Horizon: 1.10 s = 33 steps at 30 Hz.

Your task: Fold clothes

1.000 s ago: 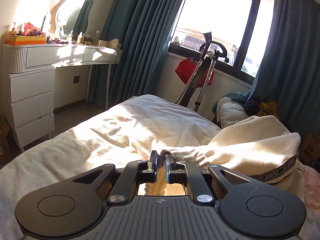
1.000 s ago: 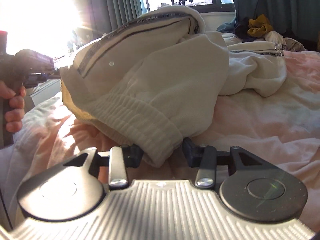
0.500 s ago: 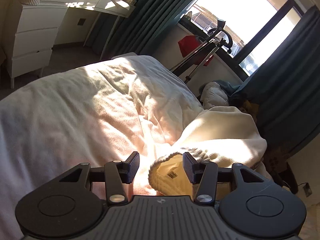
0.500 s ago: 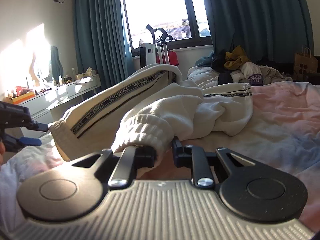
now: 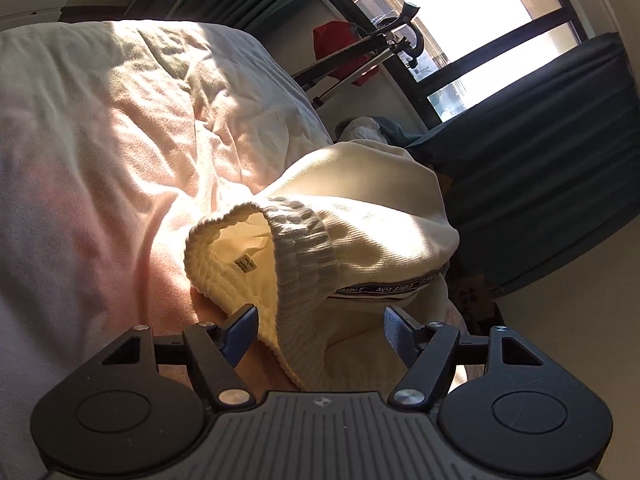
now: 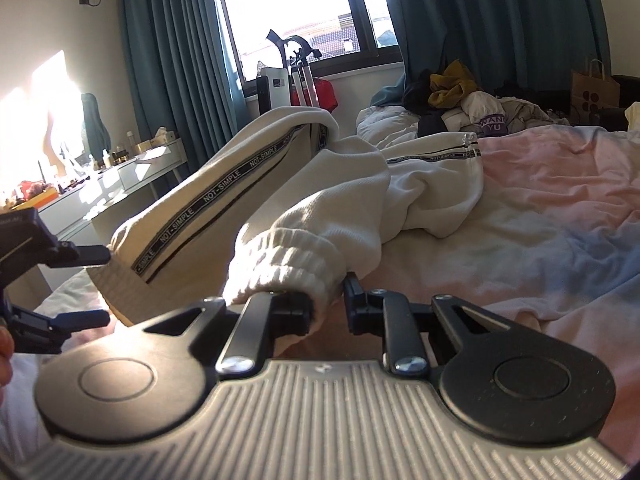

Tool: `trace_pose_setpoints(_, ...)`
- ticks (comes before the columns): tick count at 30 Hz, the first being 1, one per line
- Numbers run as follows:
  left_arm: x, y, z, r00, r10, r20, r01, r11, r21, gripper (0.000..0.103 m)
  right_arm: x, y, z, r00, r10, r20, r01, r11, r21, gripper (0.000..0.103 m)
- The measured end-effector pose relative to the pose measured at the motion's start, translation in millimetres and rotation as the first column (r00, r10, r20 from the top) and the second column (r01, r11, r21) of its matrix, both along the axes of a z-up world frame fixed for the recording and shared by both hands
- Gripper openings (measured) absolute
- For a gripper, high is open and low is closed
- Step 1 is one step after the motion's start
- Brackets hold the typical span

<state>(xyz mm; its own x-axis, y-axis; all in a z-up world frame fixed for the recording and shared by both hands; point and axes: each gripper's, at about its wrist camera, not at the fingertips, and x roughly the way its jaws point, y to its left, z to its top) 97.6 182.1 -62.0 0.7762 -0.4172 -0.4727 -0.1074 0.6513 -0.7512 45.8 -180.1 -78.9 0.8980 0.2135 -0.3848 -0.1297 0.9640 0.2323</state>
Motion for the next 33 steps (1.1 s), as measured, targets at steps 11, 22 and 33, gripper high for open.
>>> trace_pose_setpoints(11, 34, -6, -14, 1.0, -0.014, 0.028, 0.014, 1.0, 0.007, 0.022, 18, -1, -34, 0.99, -0.063, -0.123, 0.056, 0.997, -0.059, 0.023)
trace_pose_setpoints(22, 24, 29, 34, 0.96, 0.021, 0.279, 0.04, 0.976, -0.214, 0.015, 18, 21, -41, 0.994, -0.052, -0.095, 0.03, 0.975, -0.22, 0.037)
trace_pose_setpoints(33, 86, 108, -8, 0.961, 0.225, 0.161, -0.153, 0.918, -0.366, 0.012, 8, 44, -29, 0.996, 0.088, -0.03, -0.092, 0.981, -0.17, 0.066)
